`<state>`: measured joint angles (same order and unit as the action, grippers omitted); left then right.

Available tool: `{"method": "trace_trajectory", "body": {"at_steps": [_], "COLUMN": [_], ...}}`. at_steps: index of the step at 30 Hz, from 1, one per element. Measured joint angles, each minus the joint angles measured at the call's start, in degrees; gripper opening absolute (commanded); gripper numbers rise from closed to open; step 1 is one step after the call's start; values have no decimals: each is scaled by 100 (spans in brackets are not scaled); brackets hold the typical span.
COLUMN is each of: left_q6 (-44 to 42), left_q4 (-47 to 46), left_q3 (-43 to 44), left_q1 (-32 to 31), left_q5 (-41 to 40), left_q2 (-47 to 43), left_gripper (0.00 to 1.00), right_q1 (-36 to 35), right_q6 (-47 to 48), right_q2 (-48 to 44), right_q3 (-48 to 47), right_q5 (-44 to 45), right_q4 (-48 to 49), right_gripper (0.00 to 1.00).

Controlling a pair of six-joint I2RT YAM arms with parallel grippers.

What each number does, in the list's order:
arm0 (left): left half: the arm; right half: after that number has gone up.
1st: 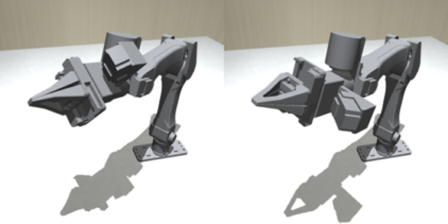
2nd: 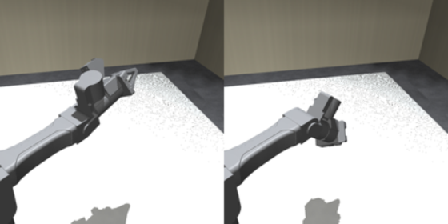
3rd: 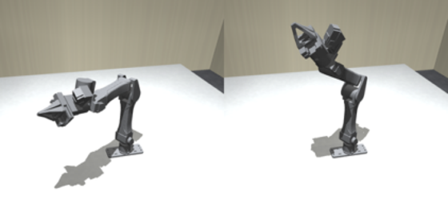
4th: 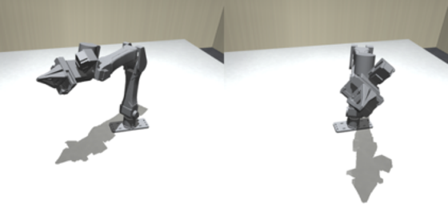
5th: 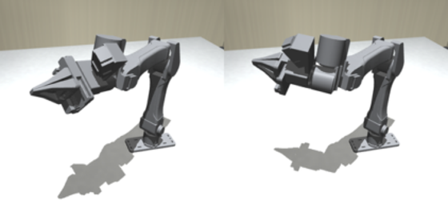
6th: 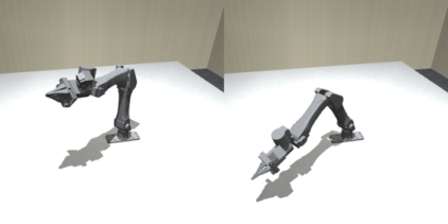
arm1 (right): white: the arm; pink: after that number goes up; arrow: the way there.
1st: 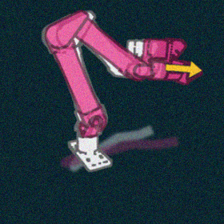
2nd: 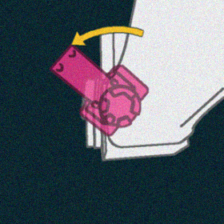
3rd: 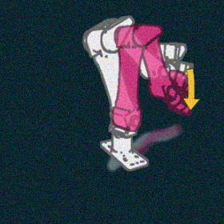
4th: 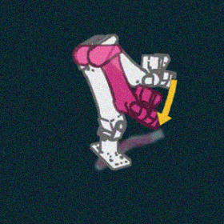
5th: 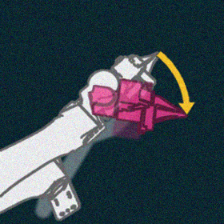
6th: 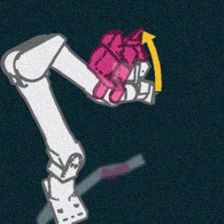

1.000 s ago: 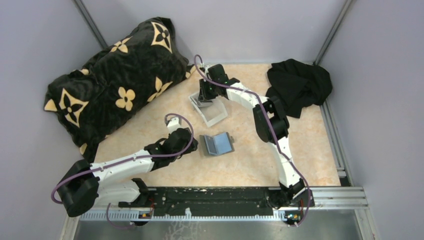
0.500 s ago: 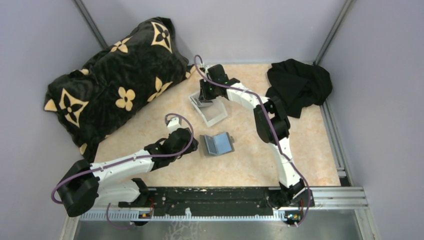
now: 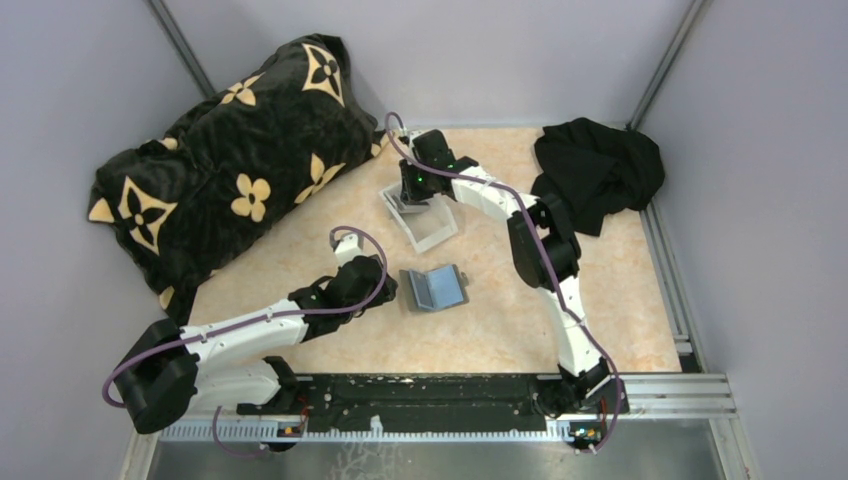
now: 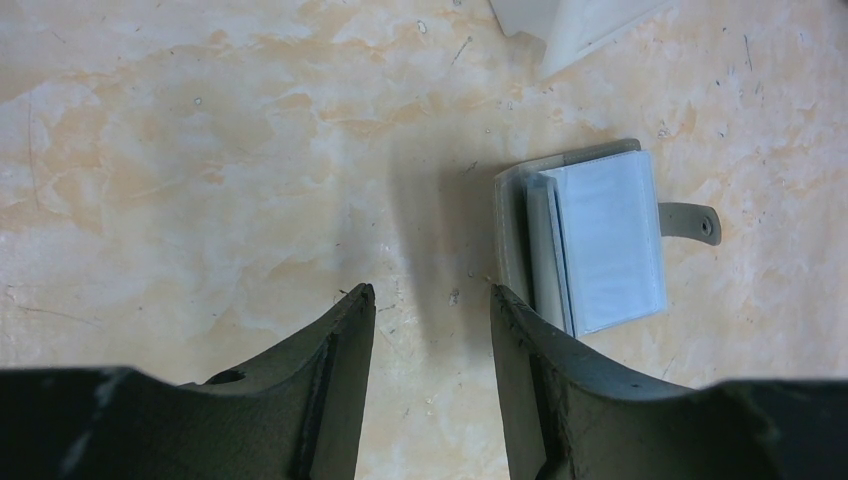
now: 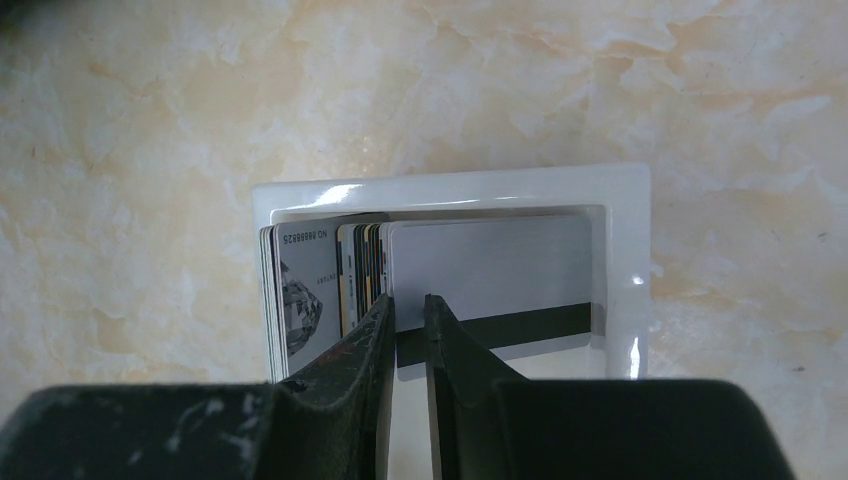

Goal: Put the credit cards into the card holder
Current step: Pick up the credit card from the storage box.

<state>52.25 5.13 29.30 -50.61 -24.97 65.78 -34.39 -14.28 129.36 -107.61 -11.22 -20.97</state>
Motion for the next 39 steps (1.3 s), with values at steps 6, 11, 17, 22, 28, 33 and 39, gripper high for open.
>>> {"method": "trace_trajectory", "body": {"at_steps": [6, 11, 17, 22, 28, 33, 39], "left_q6": [0, 0, 0, 0, 0, 0, -4], "left_q4": [0, -4, -4, -4, -4, -4, -13], "left_q3": [0, 0, 0, 0, 0, 0, 0], "left_q1": [0, 0, 0, 0, 0, 0, 0], "left_q5": [0, 11, 20, 20, 20, 20, 28], "left_q2": [0, 0, 2, 2, 2, 2, 55], "left_gripper": [53, 53, 53, 53, 53, 53, 53], "right_q1": [-9, -9, -9, -7, -2, 7, 48], "right_q6": [166, 297, 387, 426, 431, 431, 450], "right_q2": [-52, -94, -120, -151, -190, -197, -243], "right_q3": [0, 0, 0, 0, 0, 0, 0], "right_q5": [365, 695, 890, 990, 1034, 1054, 1036], "right_q4": [-85, -181, -245, -293, -317, -328, -372], "right_gripper": [15, 15, 15, 15, 16, 16, 17]}}
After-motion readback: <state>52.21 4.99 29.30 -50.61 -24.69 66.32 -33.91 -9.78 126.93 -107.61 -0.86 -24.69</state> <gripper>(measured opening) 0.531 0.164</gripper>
